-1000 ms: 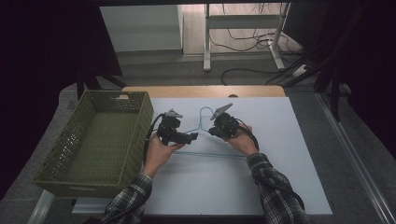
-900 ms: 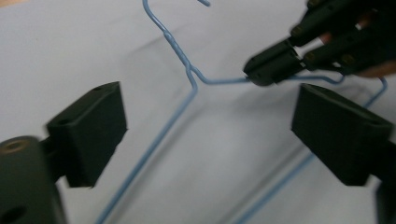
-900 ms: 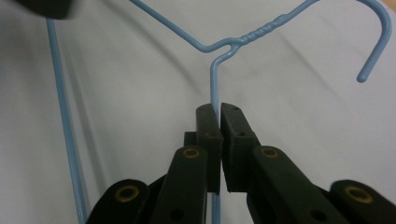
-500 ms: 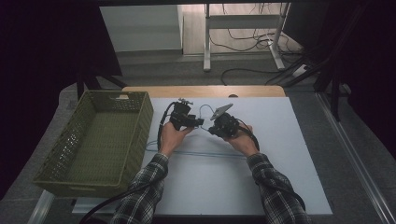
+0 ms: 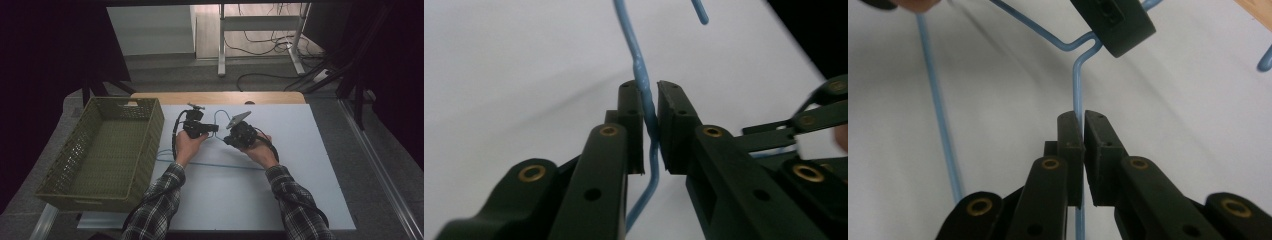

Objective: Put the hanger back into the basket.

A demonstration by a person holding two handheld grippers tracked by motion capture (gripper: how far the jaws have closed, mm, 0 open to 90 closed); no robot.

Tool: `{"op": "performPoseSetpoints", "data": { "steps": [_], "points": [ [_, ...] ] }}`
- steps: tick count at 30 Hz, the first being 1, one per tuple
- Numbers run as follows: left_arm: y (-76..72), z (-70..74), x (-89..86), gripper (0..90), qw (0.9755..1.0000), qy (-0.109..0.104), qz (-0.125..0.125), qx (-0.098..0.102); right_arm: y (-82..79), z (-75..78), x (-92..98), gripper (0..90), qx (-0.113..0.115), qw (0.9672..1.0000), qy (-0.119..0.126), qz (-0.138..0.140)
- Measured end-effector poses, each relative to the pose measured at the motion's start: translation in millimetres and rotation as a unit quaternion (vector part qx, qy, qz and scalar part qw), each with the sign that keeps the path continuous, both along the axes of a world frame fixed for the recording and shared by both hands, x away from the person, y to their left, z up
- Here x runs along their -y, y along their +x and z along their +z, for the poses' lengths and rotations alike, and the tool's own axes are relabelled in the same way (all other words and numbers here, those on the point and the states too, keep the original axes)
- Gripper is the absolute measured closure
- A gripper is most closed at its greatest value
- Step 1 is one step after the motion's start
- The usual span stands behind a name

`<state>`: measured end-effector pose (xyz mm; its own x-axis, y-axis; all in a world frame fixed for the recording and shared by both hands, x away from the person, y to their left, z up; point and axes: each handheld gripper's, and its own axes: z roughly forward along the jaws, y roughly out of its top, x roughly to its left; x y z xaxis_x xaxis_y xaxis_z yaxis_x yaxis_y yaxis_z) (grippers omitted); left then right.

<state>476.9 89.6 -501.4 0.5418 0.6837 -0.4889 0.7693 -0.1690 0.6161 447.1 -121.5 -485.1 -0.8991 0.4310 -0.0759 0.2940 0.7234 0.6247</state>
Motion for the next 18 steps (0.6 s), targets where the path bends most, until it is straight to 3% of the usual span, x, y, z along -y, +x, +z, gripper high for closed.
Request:
{"op": "performPoseSetpoints", "data": {
  "steps": [1,3,8,11,12,18],
  "points": [
    [-0.9,0.3,-1.5,83.2,0.9998,-0.021,0.006,-0.004,0.0,0.0,0.0,84.9,0.000,1.0000,0.000,0.000],
    [-2.7,2.8,-4.4,85.6,0.9983,-0.057,0.009,-0.007,-1.2,3.6,1.7,76.7,-0.014,0.9998,0.014,-0.009],
    [-14.1,20.0,-3.0,86.3,0.9981,-0.056,-0.003,0.027,-8.8,21.2,9.6,66.6,-0.020,0.9987,0.035,-0.030],
    [-19.2,24.2,-4.0,86.3,0.9970,-0.071,-0.002,0.032,-11.2,33.3,14.2,66.1,-0.033,0.9978,0.047,-0.033],
    [-24.8,28.3,-3.5,86.3,0.9962,-0.076,0.000,0.043,-12.7,36.7,14.3,66.2,-0.040,0.9974,0.050,-0.035],
    [-46.4,43.8,4.9,86.2,0.9946,-0.071,-0.008,0.075,-19.2,49.1,4.3,66.6,-0.060,0.9968,0.042,-0.033]
  ]
}}
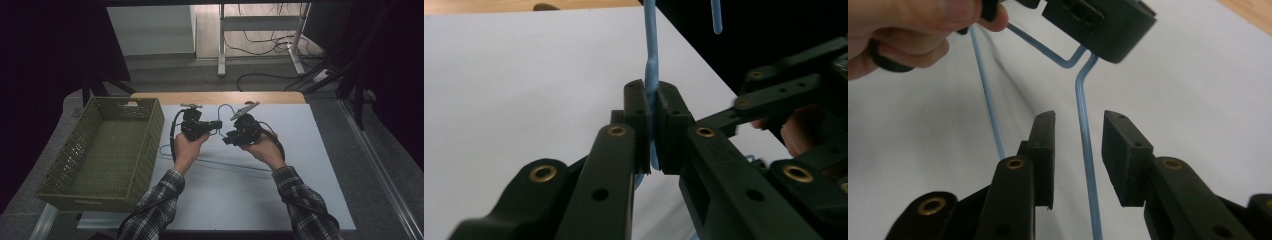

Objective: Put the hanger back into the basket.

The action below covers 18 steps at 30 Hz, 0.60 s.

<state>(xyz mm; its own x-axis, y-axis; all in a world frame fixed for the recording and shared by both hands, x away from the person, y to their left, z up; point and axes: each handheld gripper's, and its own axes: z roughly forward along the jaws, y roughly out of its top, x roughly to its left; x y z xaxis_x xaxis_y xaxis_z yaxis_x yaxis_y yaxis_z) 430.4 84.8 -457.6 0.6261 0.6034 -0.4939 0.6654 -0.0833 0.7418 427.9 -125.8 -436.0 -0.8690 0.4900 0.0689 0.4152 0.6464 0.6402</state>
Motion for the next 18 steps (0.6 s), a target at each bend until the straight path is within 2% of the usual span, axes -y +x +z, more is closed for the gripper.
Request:
{"op": "performPoseSetpoints", "data": {
  "steps": [3,4,5,6,7,8,9,10,11,12,16,17,18],
  "points": [
    [-5.5,3.9,2.3,86.2,0.9999,0.004,-0.006,0.008,-1.0,0.1,-4.3,71.3,-0.010,0.9999,-0.005,0.003],
    [-9.5,6.7,3.8,86.0,0.9998,0.008,-0.010,0.014,-2.2,0.0,-5.8,83.4,-0.015,0.9998,-0.014,0.001],
    [-9.5,6.7,3.8,85.9,0.9998,0.008,-0.010,0.014,-2.2,0.0,-5.8,83.4,-0.015,0.9998,-0.014,0.001],
    [-13.3,10.2,5.3,85.4,0.9994,0.022,-0.015,0.021,-2.8,0.2,-4.9,86.1,-0.020,0.9997,-0.010,0.010],
    [-14.3,11.4,5.0,84.6,0.9992,0.025,-0.019,0.025,-4.3,0.4,-4.9,86.5,-0.026,0.9995,-0.004,0.016],
    [-15.8,14.0,4.0,83.7,0.9991,0.026,-0.023,0.025,-5.6,0.8,-4.6,86.7,-0.027,0.9996,-0.005,0.012],
    [-15.8,14.0,4.0,78.5,0.9991,0.026,-0.023,0.025,-5.6,0.8,-4.6,86.7,-0.027,0.9996,-0.005,0.012],
    [-19.4,20.4,0.8,69.6,0.9986,0.031,-0.027,0.033,-9.5,2.5,-2.1,86.9,-0.011,0.9998,-0.008,0.017],
    [-19.4,20.4,0.8,65.2,0.9986,0.031,-0.027,0.033,-9.5,2.5,-2.1,86.9,-0.011,0.9998,-0.008,0.017],
    [-24.5,28.3,-4.8,60.1,0.9978,0.035,-0.034,0.046,-11.9,5.1,2.4,87.0,-0.007,0.9998,-0.002,0.017],
    [-33.7,39.1,-13.0,39.5,0.9961,0.049,-0.051,0.052,-16.5,12.9,12.7,87.0,-0.004,0.9997,0.008,0.022],
    [-37.6,42.1,-15.3,39.5,0.9950,0.056,-0.060,0.058,-16.5,12.9,12.7,87.0,-0.004,0.9997,0.008,0.022],
    [-46.7,47.5,-19.6,29.9,0.9921,0.079,-0.072,0.066,-20.6,17.4,16.4,87.0,-0.005,0.9995,0.011,0.030]
  ]
}}
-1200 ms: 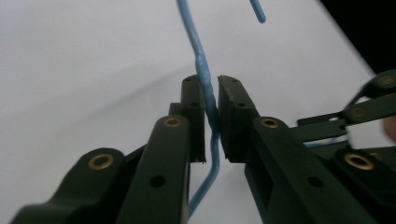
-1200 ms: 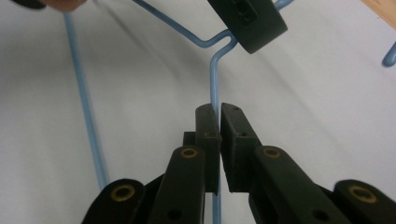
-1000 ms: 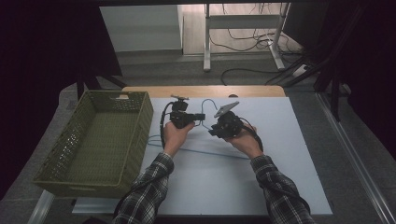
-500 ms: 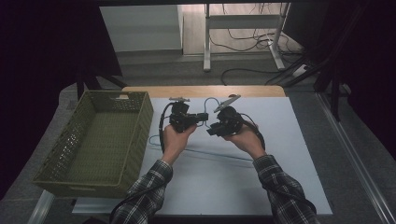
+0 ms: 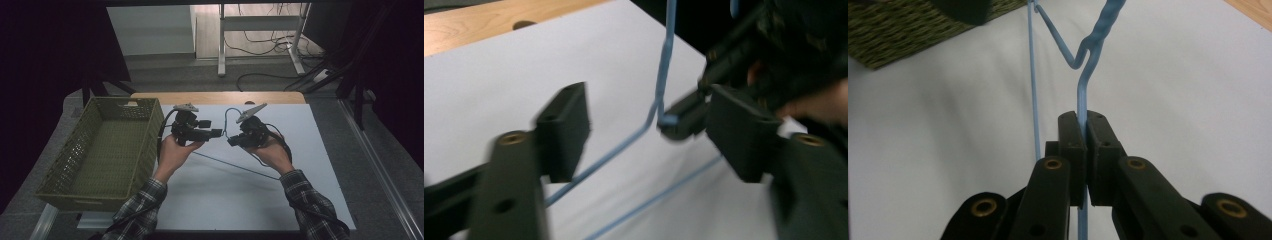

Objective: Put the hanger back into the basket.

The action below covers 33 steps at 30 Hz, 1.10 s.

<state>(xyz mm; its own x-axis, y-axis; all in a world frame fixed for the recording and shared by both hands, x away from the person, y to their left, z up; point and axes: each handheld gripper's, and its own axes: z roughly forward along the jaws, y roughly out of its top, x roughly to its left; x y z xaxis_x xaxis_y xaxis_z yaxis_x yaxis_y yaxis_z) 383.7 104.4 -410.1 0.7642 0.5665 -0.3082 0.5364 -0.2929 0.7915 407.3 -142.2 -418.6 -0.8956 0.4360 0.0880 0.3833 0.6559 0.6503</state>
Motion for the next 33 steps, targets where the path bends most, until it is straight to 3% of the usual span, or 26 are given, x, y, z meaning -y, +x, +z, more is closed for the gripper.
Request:
{"op": "performPoseSetpoints", "data": {
  "steps": [2,4,6,7,8,14,18,20,21,26,27,28,29,30,32,33],
  "points": [
    [-4.9,2.2,-2.4,27.6,0.9999,0.008,-0.005,0.006,-2.5,2.2,1.3,86.9,0.000,1.0000,-0.001,0.003],
    [-21.4,7.7,-8.9,18.4,0.9990,0.033,-0.013,0.030,-11.2,8.5,4.0,86.9,0.005,0.9998,-0.009,0.015],
    [-27.2,8.9,-10.3,14.0,0.9983,0.043,-0.014,0.037,-17.6,12.3,5.5,86.9,0.005,0.9997,-0.009,0.025],
    [-31.8,9.6,-12.2,14.0,0.9976,0.051,-0.022,0.042,-17.6,12.3,5.5,86.9,0.005,0.9997,-0.009,0.025],
    [-39.7,9.7,-15.1,11.1,0.9965,0.048,-0.058,0.036,-23.8,15.5,6.2,86.9,0.006,0.9993,-0.009,0.035],
    [-56.0,11.3,-12.1,25.0,0.9924,0.075,-0.092,0.034,-46.3,21.6,2.9,86.9,0.012,0.9976,-0.012,0.067],
    [-59.8,8.7,-4.7,38.7,0.9851,0.099,-0.140,0.020,-61.8,22.8,-0.7,86.9,0.012,0.9960,-0.011,0.088],
    [-58.4,6.9,-1.6,45.3,0.9828,0.108,-0.150,0.006,-68.5,22.7,-2.9,86.9,0.015,0.9948,-0.012,0.100],
    [-58.4,6.9,-1.6,49.1,0.9828,0.108,-0.150,0.006,-68.5,22.7,-2.9,86.9,0.015,0.9948,-0.012,0.100],
    [-55.4,4.4,2.1,59.7,0.9734,0.118,-0.195,-0.021,-80.3,20.6,-7.7,86.9,0.020,0.9912,-0.018,0.130],
    [-54.0,2.9,3.5,62.1,0.9696,0.130,-0.205,-0.031,-81.2,19.7,-8.3,86.9,0.020,0.9905,-0.017,0.135],
    [-54.0,2.9,3.5,63.6,0.9696,0.130,-0.205,-0.031,-81.8,19.0,-8.7,86.9,0.021,0.9901,-0.018,0.137],
    [-52.9,0.7,4.4,65.1,0.9670,0.132,-0.214,-0.042,-82.1,17.9,-9.2,86.9,0.021,0.9896,-0.017,0.142],
    [-52.9,0.7,4.4,68.0,0.9670,0.132,-0.214,-0.042,-82.4,17.3,-9.5,86.9,0.022,0.9890,-0.018,0.145],
    [-52.1,-2.2,6.6,70.7,0.9623,0.135,-0.230,-0.056,-82.8,15.8,-10.4,86.9,0.022,0.9881,-0.017,0.151],
    [-52.1,-2.2,6.6,71.7,0.9623,0.135,-0.230,-0.056,-82.8,15.8,-10.4,86.9,0.022,0.9881,-0.017,0.151]
  ]
}}
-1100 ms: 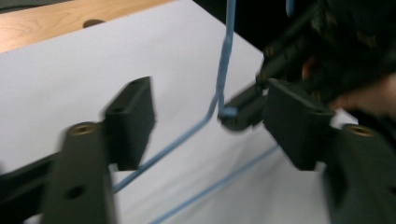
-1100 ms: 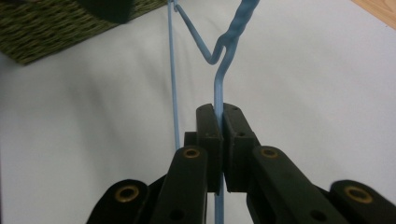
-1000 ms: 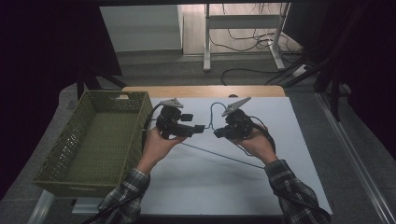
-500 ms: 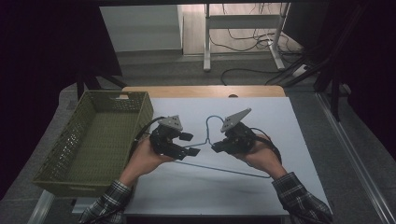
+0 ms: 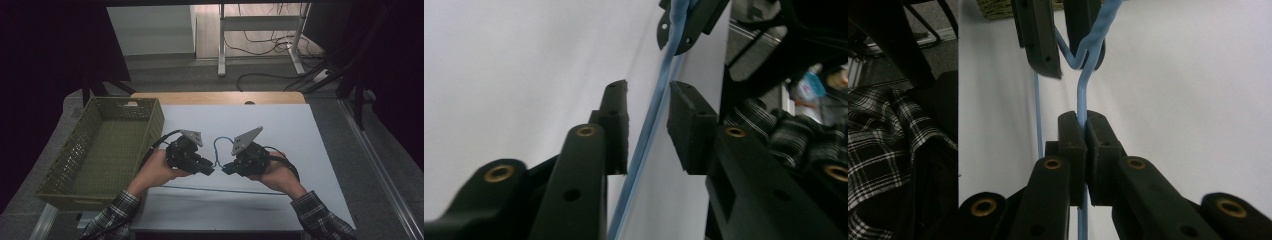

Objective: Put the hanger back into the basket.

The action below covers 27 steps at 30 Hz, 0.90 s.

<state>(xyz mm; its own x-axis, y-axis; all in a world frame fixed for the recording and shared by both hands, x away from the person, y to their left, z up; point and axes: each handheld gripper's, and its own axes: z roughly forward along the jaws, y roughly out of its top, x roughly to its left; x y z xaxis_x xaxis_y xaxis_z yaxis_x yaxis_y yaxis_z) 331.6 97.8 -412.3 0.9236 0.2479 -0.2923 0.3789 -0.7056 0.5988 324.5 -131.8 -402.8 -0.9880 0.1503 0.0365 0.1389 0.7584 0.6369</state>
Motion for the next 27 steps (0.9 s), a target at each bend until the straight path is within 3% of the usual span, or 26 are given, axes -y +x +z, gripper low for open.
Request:
{"op": "performPoseSetpoints", "data": {
  "steps": [3,5,8,10,12,14,21,23,24,27],
  "points": [
    [0.4,-3.9,4.0,73.7,0.9997,0.006,-0.011,-0.021,-0.2,-1.7,-1.7,86.9,-0.001,0.9999,0.000,0.011],
    [2.2,-5.9,4.6,82.3,0.9994,0.013,-0.017,-0.028,0.3,-4.0,-3.1,86.7,-0.004,0.9998,-0.006,0.019],
    [0.6,-8.6,6.1,86.3,0.9990,0.001,-0.027,-0.037,1.6,-5.5,-2.6,86.5,-0.008,0.9997,-0.011,0.019],
    [1.4,-9.7,6.0,86.9,0.9990,0.004,-0.024,-0.037,3.4,-7.6,-1.9,86.3,-0.014,0.9997,-0.014,0.016],
    [1.3,-10.7,5.2,87.1,0.9987,-0.009,-0.020,-0.047,4.5,-9.0,-0.5,85.1,-0.014,0.9997,-0.011,0.017],
    [2.4,-9.4,1.6,87.2,0.9983,-0.025,0.004,-0.053,5.0,-8.2,2.4,81.3,-0.019,0.9998,-0.001,0.001],
    [2.1,-2.2,-9.1,87.2,0.9977,-0.031,0.041,-0.045,-1.2,5.0,17.0,55.0,0.000,0.9988,0.024,-0.042],
    [3.4,1.6,-16.2,87.2,0.9969,-0.036,0.059,-0.037,-3.2,7.2,19.5,51.6,0.005,0.9985,0.027,-0.047],
    [3.1,3.8,-19.2,87.2,0.9964,-0.039,0.070,-0.027,-7.8,11.9,25.6,44.9,0.011,0.9971,0.036,-0.066],
    [2.6,10.2,-27.2,87.2,0.9942,-0.044,0.097,-0.014,-10.5,15.1,31.1,41.2,0.016,0.9960,0.045,-0.075]
  ]
}}
